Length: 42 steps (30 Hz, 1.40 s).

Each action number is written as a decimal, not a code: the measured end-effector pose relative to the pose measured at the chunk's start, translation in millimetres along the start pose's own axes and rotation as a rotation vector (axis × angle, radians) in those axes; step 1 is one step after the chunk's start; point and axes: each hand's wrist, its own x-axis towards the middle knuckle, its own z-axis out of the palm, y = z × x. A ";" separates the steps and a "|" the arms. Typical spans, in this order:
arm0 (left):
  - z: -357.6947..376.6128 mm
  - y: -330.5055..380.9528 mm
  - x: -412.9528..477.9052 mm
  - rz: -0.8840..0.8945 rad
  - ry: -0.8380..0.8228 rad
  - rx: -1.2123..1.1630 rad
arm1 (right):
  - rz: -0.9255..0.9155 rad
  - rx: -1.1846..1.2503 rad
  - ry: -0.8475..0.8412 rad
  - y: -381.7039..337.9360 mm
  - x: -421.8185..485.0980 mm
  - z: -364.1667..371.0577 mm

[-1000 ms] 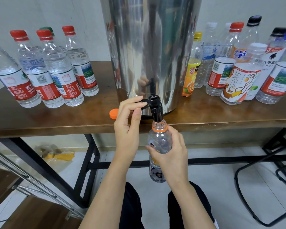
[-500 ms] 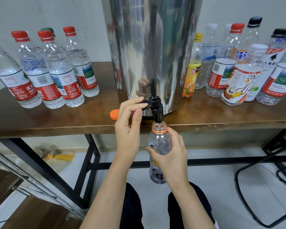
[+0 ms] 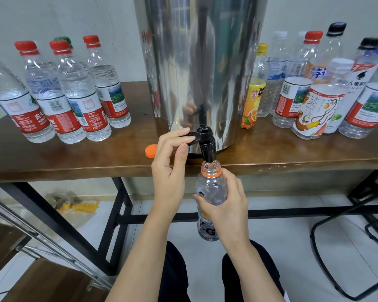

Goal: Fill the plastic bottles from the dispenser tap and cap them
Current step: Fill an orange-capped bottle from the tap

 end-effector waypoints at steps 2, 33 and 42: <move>0.1 0.0 0.1 0.001 0.002 -0.005 | -0.006 0.017 0.007 -1.3 0.0 -0.5; 0.0 0.5 -0.4 -0.003 0.004 -0.004 | -0.017 -0.036 0.005 -11.7 7.7 -3.9; -0.4 -0.4 -0.6 -0.001 0.006 -0.016 | 0.003 -0.044 -0.021 -5.8 3.2 -3.4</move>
